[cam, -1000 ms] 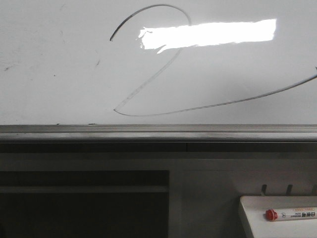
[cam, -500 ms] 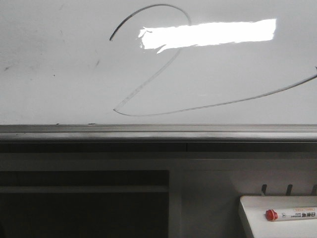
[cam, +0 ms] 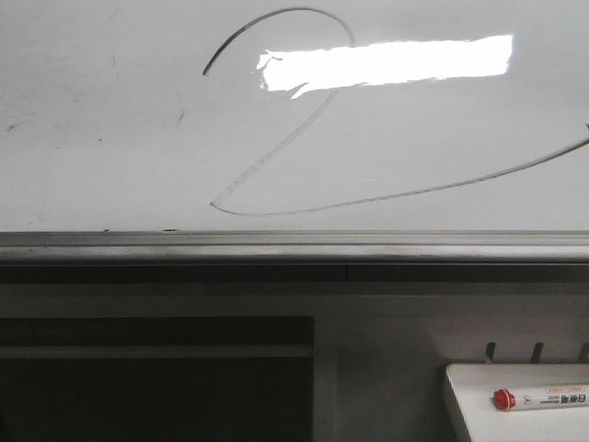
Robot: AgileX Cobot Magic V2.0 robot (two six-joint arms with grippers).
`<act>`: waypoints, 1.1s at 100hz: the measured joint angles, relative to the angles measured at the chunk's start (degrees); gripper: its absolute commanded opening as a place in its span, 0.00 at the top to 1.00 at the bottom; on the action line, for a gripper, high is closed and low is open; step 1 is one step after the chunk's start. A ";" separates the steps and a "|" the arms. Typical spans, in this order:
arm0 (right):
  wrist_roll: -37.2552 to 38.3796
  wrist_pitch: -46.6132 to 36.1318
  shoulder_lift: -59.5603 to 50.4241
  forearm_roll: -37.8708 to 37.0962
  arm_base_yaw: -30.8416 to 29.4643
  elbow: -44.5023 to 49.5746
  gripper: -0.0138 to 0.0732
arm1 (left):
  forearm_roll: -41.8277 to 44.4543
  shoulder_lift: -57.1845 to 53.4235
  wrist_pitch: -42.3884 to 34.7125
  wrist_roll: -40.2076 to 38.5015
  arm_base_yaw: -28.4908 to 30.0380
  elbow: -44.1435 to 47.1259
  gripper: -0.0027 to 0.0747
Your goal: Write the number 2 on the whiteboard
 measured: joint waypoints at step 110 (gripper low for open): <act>1.39 -0.20 -10.07 1.00 -11.31 2.04 0.91 | -5.08 21.15 -50.41 -20.30 11.48 9.57 0.99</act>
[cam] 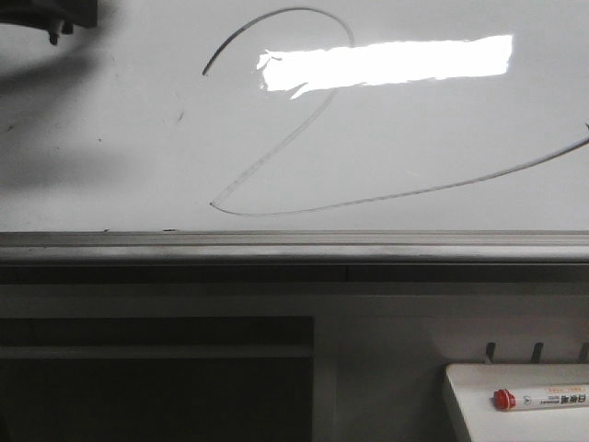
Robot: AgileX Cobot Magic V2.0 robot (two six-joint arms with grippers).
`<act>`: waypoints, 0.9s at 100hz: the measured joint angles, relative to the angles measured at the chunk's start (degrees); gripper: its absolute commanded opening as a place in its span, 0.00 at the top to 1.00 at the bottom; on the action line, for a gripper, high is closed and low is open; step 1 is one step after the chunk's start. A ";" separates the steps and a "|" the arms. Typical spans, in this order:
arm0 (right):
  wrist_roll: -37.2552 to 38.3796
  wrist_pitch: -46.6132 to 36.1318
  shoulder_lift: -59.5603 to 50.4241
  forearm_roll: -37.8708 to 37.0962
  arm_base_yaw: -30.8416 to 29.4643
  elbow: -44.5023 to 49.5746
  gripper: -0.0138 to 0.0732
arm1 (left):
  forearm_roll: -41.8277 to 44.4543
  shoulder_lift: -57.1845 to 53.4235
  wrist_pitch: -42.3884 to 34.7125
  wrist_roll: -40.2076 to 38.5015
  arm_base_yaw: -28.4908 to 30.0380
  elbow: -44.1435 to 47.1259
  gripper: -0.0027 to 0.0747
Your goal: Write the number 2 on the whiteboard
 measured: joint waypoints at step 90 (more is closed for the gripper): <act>0.78 0.45 0.00 0.00 0.00 1.68 0.91 | 0.06 4.34 -8.47 -0.11 -0.87 -0.88 0.41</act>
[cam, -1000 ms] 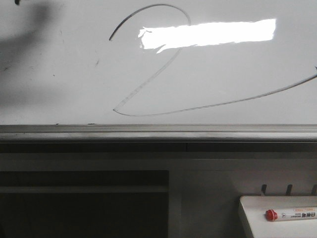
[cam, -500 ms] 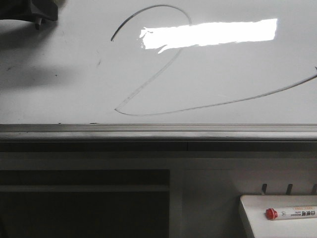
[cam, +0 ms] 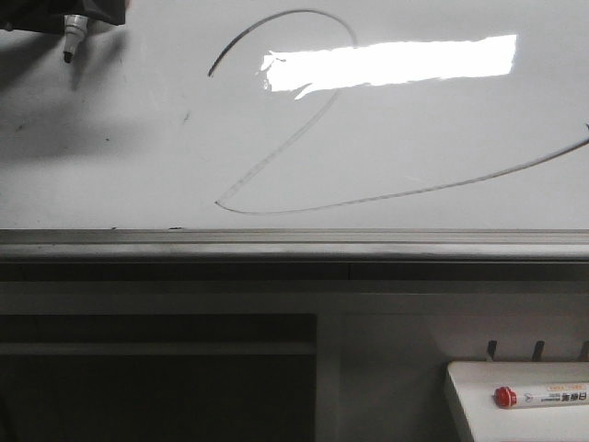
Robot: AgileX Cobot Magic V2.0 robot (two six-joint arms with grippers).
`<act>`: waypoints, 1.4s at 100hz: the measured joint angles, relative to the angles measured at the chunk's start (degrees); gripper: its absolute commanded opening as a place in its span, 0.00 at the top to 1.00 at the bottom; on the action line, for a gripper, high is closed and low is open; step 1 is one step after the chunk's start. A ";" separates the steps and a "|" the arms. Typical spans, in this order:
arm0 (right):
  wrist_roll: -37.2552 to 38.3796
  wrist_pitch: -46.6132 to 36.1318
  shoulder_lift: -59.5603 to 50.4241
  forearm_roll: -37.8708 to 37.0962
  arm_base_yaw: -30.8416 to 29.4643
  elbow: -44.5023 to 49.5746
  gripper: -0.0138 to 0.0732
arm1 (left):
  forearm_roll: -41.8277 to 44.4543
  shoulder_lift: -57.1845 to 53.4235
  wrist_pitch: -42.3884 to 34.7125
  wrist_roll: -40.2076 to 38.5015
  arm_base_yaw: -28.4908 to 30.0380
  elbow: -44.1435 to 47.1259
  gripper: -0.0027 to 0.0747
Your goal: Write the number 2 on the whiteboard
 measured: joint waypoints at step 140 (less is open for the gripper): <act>0.27 -27.88 -28.26 -4.30 -13.45 38.70 0.91 | 12.46 -53.79 22.51 0.00 0.20 21.89 0.99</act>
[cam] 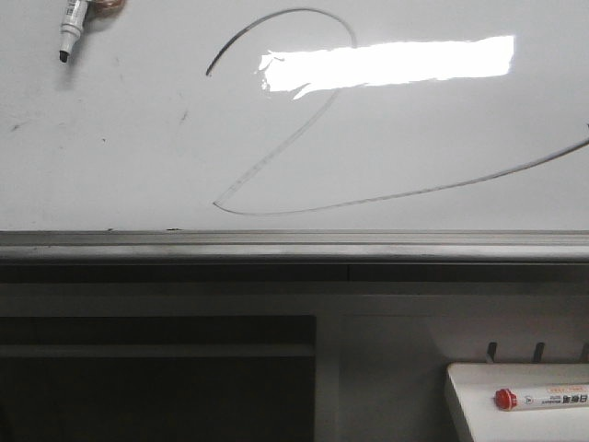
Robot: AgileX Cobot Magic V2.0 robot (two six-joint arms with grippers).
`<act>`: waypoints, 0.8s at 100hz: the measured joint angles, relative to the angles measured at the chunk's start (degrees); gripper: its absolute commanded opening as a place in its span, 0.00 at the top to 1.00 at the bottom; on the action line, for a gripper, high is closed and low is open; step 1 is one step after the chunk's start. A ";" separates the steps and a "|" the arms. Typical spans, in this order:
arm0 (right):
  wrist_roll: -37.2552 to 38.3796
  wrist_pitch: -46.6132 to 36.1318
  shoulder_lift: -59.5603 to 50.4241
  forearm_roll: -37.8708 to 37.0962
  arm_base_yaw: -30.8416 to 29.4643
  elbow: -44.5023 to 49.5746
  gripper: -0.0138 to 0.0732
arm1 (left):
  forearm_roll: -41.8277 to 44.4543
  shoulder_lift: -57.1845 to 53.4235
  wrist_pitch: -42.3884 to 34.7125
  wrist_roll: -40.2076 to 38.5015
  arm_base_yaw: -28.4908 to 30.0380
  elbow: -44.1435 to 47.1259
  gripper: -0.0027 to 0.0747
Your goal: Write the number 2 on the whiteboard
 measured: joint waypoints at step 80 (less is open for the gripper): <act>0.08 -0.23 0.00 0.00 0.00 0.00 0.91 | 29.99 -21.76 -8.33 -27.54 9.89 24.11 0.99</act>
